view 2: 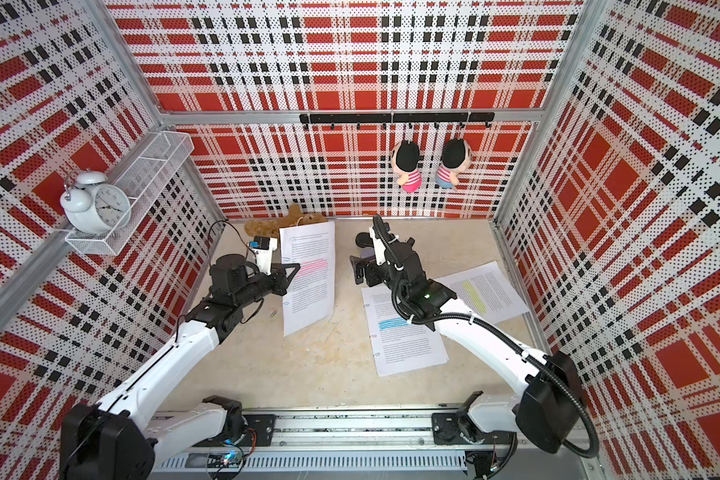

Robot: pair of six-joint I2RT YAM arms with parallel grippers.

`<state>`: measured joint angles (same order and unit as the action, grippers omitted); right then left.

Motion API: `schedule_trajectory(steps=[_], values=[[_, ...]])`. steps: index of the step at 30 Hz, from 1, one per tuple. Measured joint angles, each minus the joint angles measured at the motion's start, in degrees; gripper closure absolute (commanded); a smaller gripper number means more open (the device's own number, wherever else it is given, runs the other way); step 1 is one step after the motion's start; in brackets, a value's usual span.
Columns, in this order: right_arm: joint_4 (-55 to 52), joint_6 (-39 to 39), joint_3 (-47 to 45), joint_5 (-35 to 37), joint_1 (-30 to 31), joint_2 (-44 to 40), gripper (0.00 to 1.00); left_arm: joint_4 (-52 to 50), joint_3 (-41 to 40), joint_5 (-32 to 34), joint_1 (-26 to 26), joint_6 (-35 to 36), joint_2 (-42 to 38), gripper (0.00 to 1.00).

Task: Unclip the paperclips from the documents
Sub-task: Pick up the document from the center of the board.

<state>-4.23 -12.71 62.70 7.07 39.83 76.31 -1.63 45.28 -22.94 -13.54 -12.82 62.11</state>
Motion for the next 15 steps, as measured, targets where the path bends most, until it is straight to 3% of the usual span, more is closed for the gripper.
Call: schedule_trajectory(steps=[3, 5, 10, 12, 15], values=[[0.09, 2.12, 1.31, -4.72, -0.61, 1.66, 0.06, 0.28, 0.0, -0.48, -0.02, 2.49, -1.44, 1.0], [0.83, 3.3, 1.51, -8.41, -0.76, 2.47, 0.16, 0.22, 0.02, -1.05, -0.02, 3.5, -1.62, 1.0], [7.41, 6.97, -3.1, -17.49, -1.38, 2.45, 0.29, -0.39, 0.04, -2.6, -0.02, 6.25, -2.6, 1.0], [9.16, 7.17, -5.07, -21.49, -2.73, 2.51, 0.27, -0.52, 0.22, -3.67, -0.02, 7.72, -3.87, 1.0], [10.99, 6.95, -5.95, -27.76, -6.36, 3.08, 0.13, -0.55, 1.18, -5.7, -0.02, 9.55, -6.21, 1.0]])
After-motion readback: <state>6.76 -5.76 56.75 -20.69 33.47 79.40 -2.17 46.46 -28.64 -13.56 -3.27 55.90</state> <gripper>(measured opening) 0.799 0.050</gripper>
